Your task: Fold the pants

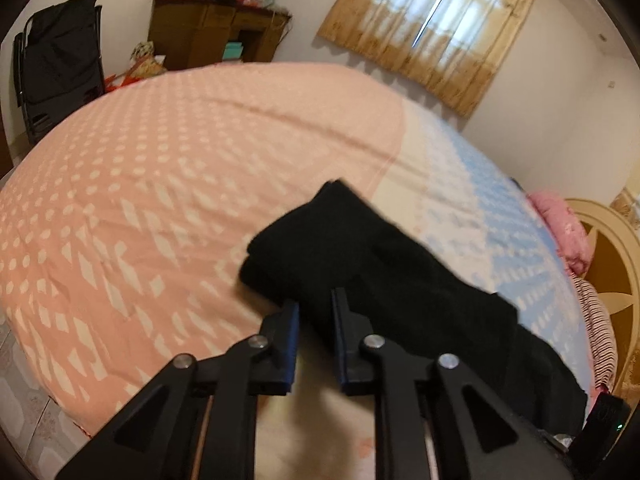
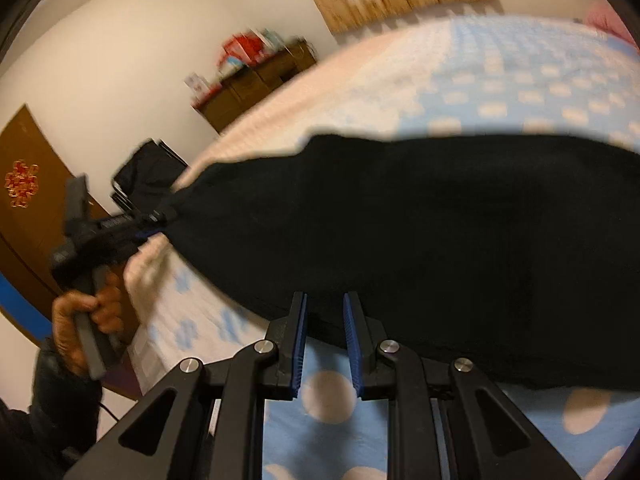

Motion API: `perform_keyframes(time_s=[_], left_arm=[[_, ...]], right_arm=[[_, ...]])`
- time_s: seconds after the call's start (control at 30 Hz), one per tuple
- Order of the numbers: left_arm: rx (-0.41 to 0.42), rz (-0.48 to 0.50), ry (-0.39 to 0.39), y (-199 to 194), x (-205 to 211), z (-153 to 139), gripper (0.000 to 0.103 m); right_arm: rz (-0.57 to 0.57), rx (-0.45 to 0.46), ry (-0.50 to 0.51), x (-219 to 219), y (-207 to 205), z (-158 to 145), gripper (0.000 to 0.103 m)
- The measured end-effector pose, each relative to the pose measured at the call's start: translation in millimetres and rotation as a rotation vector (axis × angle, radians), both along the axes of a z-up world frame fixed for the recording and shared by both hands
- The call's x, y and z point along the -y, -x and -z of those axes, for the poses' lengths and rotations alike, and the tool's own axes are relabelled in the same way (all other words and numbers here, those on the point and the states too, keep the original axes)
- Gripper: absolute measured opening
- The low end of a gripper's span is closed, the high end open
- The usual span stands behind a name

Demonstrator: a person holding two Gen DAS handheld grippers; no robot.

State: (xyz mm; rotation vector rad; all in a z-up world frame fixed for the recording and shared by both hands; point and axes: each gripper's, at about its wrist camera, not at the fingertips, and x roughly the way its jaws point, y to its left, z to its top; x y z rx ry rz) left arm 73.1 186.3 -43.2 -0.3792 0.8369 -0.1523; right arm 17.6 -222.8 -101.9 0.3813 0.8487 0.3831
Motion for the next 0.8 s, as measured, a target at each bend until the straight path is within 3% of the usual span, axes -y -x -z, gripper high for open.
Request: perform_keyframes(time_s=[0.07,0.1,0.13,0.2,0.23,0.27,0.33,0.43,0.5,0.67,0.8], left_arm=[[-0.005,-0.015,0.015,2,-5,-3,0.027],[0.001,-0.041,-0.008,5,-8,-7,0.039],[0.016,-0.085,-0.054,9,-11,-13,0.047],[0.085,-0.190,-0.185,20,-13,-32,0.050],[0.125,-0.200,-0.213,24,-12,-41,0.050],[0.154,-0.182,-0.217,26,-8,-47,0.050],[0.195,-0.111,-0.237,26,8,-54,0.050],[0.244,-0.003,-0.346,21,47,-49,0.050],[0.229,0.030,-0.373,12,64,-38,0.052],[0.098,0.017,-0.351,-14,69,-4,0.051],[0.147,0.044,-0.411,-6,80,-1,0.064]], right_arm=[[0.007,0.009,-0.036,4,2,-2,0.020],[0.000,-0.002,-0.047,6,0,-5,0.020],[-0.005,-0.011,-0.065,10,-1,-8,0.020],[-0.002,-0.007,-0.132,22,-4,-18,0.023],[-0.005,0.007,-0.163,26,-5,-23,0.033],[-0.012,0.031,-0.194,33,-10,-33,0.052],[-0.012,0.087,-0.202,40,-20,-48,0.069],[-0.048,0.158,-0.171,42,-46,-69,0.069],[-0.102,0.168,-0.117,36,-73,-75,0.069],[-0.237,0.082,0.030,9,-131,-50,0.069],[-0.306,-0.019,0.096,0,-150,-23,0.069]])
